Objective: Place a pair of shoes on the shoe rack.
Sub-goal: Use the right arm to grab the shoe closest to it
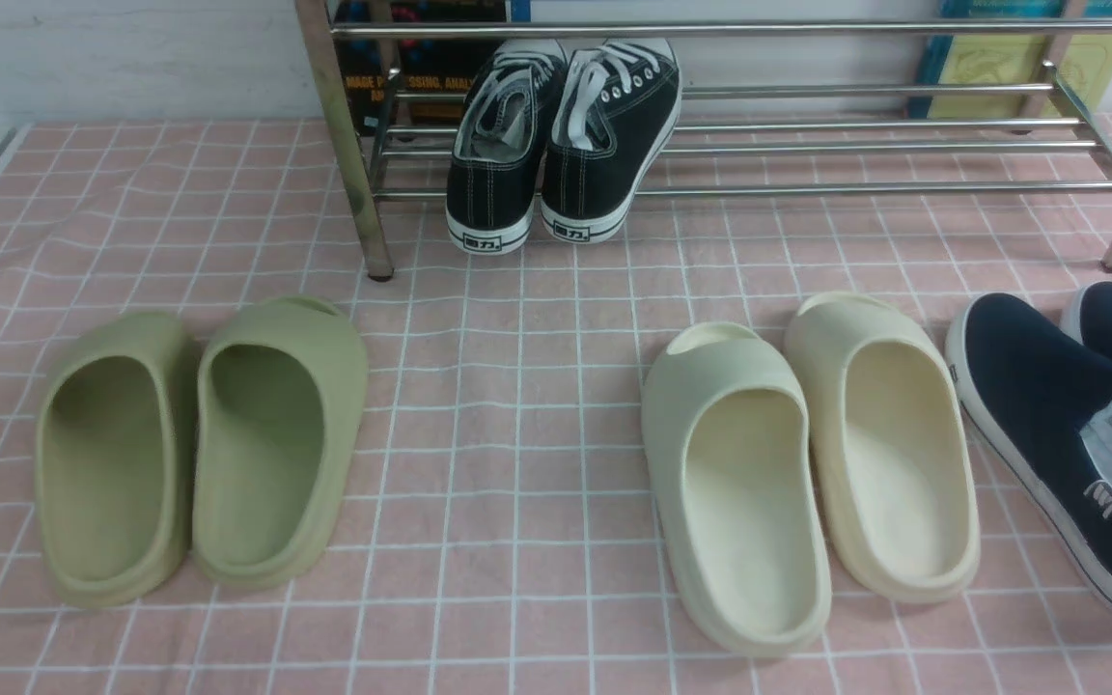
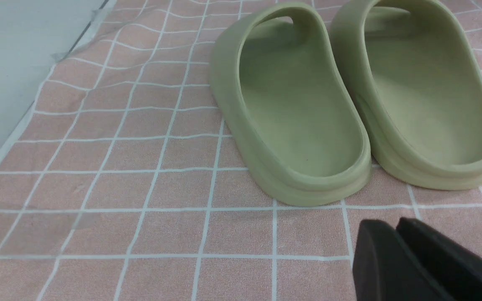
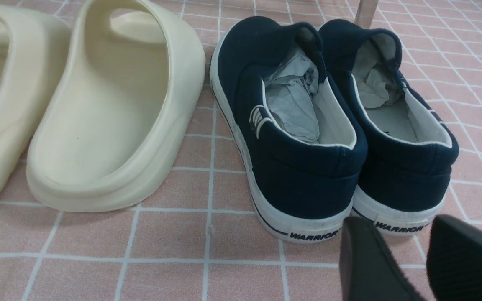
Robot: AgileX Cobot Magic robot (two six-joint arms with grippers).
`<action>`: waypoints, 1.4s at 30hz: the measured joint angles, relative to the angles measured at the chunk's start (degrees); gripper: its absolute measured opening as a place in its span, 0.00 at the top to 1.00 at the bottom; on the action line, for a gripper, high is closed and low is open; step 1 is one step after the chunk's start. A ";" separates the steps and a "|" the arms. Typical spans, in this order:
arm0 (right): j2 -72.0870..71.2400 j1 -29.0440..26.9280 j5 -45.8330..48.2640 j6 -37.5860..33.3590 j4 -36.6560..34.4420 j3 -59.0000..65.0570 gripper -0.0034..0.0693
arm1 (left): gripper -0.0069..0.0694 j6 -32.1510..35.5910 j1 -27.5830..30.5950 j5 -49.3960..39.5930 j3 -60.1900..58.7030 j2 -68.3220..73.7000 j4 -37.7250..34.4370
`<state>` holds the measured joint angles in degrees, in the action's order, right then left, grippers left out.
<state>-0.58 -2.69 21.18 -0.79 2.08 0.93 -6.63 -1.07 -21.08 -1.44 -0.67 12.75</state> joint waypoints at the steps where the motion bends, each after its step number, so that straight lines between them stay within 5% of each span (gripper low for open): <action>1: 0.00 0.00 0.00 0.00 0.00 0.00 0.63 | 0.80 0.00 0.00 0.00 0.00 0.00 0.00; 32: 0.00 0.00 0.00 0.00 -0.48 0.00 0.62 | 0.77 0.00 0.00 -0.12 0.00 0.00 1.11; 42: 0.00 0.00 0.00 0.00 -12.19 0.00 0.62 | 0.76 0.00 0.00 -0.17 0.00 0.00 1.11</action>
<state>-0.58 -2.69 21.18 -0.79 -10.11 0.93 -6.63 -1.07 -21.25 -1.44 -0.67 13.85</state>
